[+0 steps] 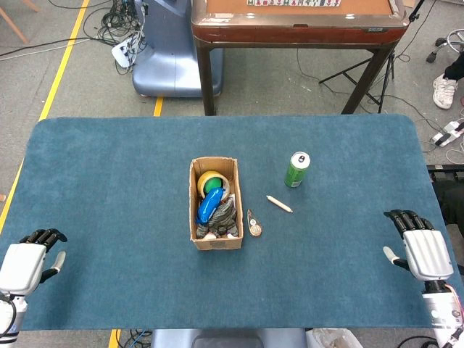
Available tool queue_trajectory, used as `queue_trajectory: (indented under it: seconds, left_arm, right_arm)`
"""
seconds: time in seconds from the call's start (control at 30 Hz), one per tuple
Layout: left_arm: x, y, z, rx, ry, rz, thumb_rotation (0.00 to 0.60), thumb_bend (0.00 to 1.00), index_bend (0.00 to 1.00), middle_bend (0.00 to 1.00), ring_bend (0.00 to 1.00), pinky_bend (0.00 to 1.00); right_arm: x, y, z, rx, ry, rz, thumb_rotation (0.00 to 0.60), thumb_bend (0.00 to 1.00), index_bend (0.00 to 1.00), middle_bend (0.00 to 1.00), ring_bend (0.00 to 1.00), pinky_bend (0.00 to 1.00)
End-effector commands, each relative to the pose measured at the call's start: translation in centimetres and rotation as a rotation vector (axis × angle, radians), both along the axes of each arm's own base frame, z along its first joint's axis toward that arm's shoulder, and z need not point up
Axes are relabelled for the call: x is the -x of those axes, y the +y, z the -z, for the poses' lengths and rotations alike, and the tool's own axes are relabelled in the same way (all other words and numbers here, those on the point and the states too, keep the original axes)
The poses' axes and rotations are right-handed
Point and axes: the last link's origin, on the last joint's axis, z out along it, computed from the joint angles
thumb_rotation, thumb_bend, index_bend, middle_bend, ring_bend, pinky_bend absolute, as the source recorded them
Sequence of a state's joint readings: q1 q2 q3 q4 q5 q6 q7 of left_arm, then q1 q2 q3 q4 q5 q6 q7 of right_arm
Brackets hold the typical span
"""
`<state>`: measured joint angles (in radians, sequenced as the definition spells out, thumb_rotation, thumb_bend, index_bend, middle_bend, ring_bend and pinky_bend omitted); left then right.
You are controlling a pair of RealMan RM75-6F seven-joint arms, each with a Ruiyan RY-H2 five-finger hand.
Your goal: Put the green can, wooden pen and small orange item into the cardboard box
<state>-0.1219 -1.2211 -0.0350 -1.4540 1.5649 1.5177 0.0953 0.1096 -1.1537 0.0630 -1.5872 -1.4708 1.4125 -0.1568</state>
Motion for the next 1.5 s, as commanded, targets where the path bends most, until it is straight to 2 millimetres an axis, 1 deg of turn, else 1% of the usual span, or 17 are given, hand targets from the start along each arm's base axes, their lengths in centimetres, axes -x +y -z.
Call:
queue_trajectory:
  seconds: [0.03, 0.23, 0.4, 0.53, 0.67, 0.83, 1.03, 1.27, 1.5]
  left_arm:
    - [0.0, -0.1, 0.0, -0.001, 0.0, 0.0, 0.6, 0.37, 0.44, 0.39, 0.34, 0.51]
    - [-0.2, -0.3, -0.1, -0.006, -0.01, 0.004, 0.6, 0.37, 0.44, 0.39, 0.34, 0.51]
    - [-0.2, -0.3, -0.1, -0.009, 0.001, 0.007, 0.6, 0.37, 0.44, 0.4, 0.34, 0.51]
    - [-0.1, -0.2, 0.1, 0.001, 0.011, 0.006, 0.6, 0.37, 0.45, 0.41, 0.35, 0.51]
    - [-0.1, -0.1, 0.1, 0.001, 0.0, 0.005, 0.6, 0.37, 0.44, 0.41, 0.35, 0.51]
    - [0.1, 0.0, -0.1, -0.005, 0.0, -0.009, 0.6, 0.37, 0.45, 0.41, 0.35, 0.51]
    - [0.1, -0.1, -0.4, -0.013, -0.013, -0.011, 0.6, 0.37, 0.44, 0.41, 0.35, 0.51]
    - [0.2, -0.1, -0.5, -0.009, -0.015, -0.017, 0.6, 0.37, 0.44, 0.41, 0.35, 0.51]
    - [0.2, -0.3, -0.9, -0.02, -0.023, -0.016, 0.6, 0.37, 0.42, 0.41, 0.35, 0.51]
  right_arm:
    - [0.0, -0.2, 0.3, -0.011, 0.005, 0.001, 0.6, 0.23, 0.25, 0.24, 0.19, 0.33]
    - [-0.3, -1.0, 0.6, 0.006, -0.007, -0.029, 0.6, 0.22, 0.26, 0.25, 0.19, 0.33]
    - [-1.1, -2.4, 0.1, 0.055, -0.024, -0.073, 0.6, 0.12, 0.26, 0.24, 0.19, 0.33]
    - [-2.9, -4.6, -1.0, 0.064, -0.052, -0.138, 0.6, 0.1, 0.26, 0.23, 0.19, 0.33]
    - [-4.3, -7.3, -2.0, 0.073, -0.148, -0.159, 0.6, 0.07, 0.26, 0.21, 0.18, 0.33]
    - [-4.7, -10.5, -2.1, 0.048, -0.213, -0.14, 0.6, 0.05, 0.26, 0.19, 0.17, 0.31]
    - [-4.8, -14.1, -0.7, 0.03, -0.315, -0.109, 0.6, 0.03, 0.19, 0.12, 0.12, 0.26]
    - [-5.4, -18.2, 1.4, -0.012, -0.455, -0.063, 0.6, 0.03, 0.18, 0.12, 0.11, 0.25]
    - [-5.8, -20.9, 3.9, -0.045, -0.516, -0.052, 0.6, 0.03, 0.17, 0.11, 0.1, 0.25]
